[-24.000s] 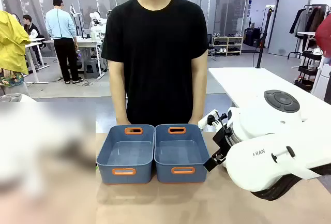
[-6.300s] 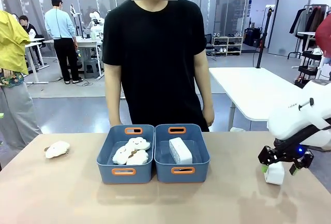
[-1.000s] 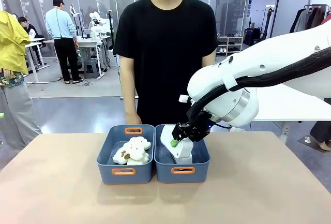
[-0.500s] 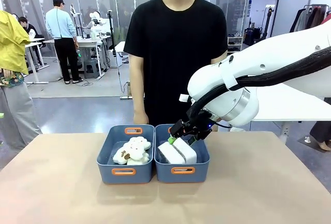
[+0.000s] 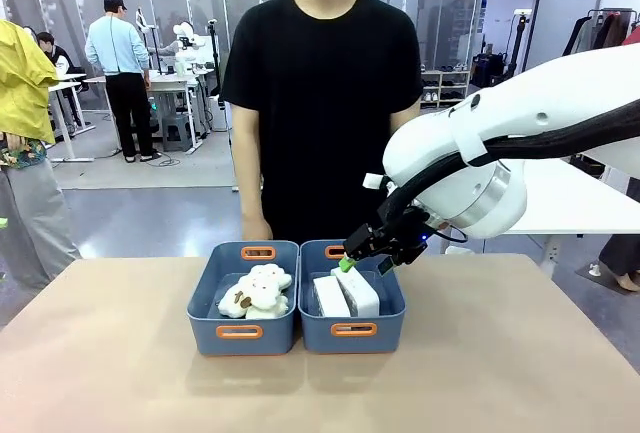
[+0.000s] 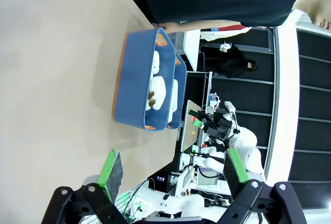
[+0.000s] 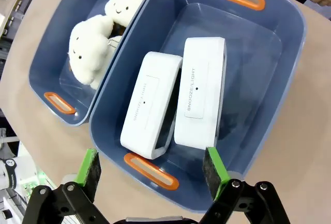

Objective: Sort the digital clocks into the basket.
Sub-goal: Pick up the Digital clock from the table and place it into the empty Plastic storage basket.

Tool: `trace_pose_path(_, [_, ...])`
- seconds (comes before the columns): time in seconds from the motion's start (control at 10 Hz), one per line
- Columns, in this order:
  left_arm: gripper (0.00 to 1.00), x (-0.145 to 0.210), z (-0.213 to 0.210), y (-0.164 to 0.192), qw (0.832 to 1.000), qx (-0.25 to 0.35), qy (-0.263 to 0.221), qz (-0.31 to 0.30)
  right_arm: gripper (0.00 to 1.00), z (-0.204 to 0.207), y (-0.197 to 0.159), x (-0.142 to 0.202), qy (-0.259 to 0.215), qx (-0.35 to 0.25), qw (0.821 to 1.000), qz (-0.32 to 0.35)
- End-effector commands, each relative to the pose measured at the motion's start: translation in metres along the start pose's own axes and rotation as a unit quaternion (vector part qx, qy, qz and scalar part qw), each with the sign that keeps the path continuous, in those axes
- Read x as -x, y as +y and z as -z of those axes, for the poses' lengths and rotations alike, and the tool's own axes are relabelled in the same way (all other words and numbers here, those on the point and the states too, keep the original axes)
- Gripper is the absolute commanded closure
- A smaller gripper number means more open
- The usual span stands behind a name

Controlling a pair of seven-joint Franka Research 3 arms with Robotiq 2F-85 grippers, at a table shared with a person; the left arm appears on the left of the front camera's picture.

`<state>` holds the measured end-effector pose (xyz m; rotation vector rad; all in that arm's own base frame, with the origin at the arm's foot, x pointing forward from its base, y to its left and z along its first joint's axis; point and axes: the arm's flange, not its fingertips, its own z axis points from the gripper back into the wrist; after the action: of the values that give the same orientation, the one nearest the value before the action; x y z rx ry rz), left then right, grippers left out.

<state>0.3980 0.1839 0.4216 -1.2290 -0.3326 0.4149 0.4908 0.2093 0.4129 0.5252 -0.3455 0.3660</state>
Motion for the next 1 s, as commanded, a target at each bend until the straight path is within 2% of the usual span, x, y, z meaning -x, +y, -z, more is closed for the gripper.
trace_pose_path(0.0, [0.00,0.0004,-0.0031,-0.0046,1.000,-0.004,0.006,-0.005,0.00,0.0120,0.0024,-0.0103,0.001,0.001,1.000,0.000])
trace_pose_path(0.9, [0.00,0.0004,-0.0031,-0.0046,1.000,-0.004,0.006,-0.005,0.00,0.0103,0.0020,-0.0065,0.004,-0.004,1.000,-0.002])
